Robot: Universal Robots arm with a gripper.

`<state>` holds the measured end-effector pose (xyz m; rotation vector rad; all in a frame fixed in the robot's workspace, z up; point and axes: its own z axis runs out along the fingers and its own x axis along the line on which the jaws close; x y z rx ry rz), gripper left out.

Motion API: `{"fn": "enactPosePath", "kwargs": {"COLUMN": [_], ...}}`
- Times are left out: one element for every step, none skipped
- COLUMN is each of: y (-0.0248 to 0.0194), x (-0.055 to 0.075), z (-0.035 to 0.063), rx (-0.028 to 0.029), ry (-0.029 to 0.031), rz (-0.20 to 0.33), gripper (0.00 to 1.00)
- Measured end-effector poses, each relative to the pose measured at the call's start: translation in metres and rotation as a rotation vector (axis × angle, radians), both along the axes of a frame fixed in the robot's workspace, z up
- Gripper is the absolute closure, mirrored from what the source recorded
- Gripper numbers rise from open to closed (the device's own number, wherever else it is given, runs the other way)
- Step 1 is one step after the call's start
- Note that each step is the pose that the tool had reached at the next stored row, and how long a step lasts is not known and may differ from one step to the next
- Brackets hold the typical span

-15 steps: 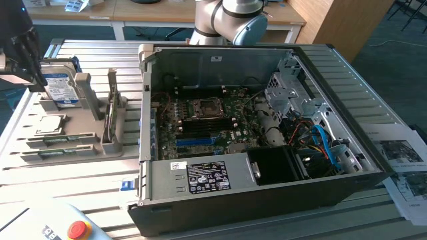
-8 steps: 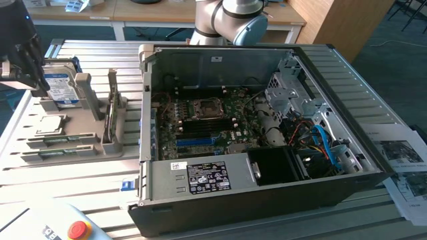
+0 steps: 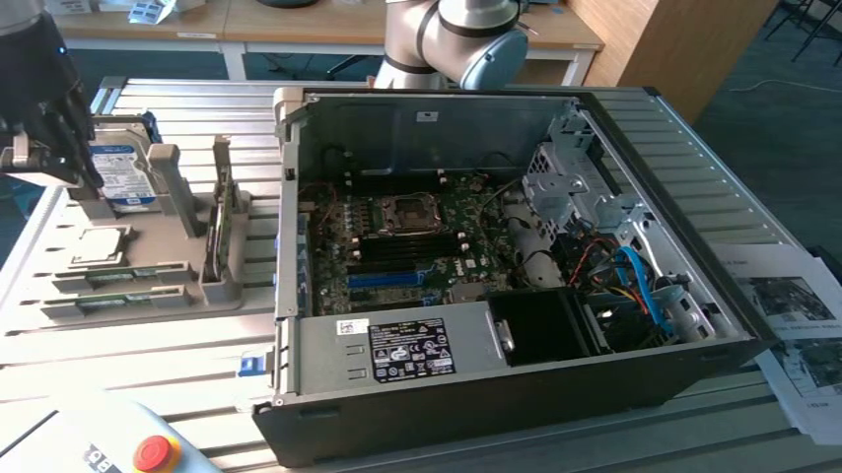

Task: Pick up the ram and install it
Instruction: 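Pick up the ram and move it above insertion slot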

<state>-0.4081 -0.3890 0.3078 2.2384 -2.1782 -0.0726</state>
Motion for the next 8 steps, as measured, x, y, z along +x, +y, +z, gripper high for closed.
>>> {"fn": "enactPosePath", "kwargs": {"y": [0.0000, -0.0001, -0.0002, -0.0002, -0.0003, -0.0003, -0.0004, -0.0004], "x": [0.000, 0.000, 0.000, 0.000, 0.000, 0.000, 0.000, 0.000], "z": [-0.0016, -0.0031, -0.0046, -0.0061, -0.0077, -0.0092, -0.0106, -0.0120], "rx": [0.0000, 0.0000, 0.0000, 0.0000, 0.0000, 0.0000, 0.0000, 0.0000], "ry": [-0.0001, 0.0000, 0.0000, 0.0000, -0.0001, -0.0001, 0.0000, 0.0000], "rz": [0.000, 0.000, 0.000, 0.000, 0.000, 0.000, 0.000, 0.000], "gripper": [0.76, 0.76, 0.76, 0.76, 0.76, 0.76, 0.76, 0.76]}}
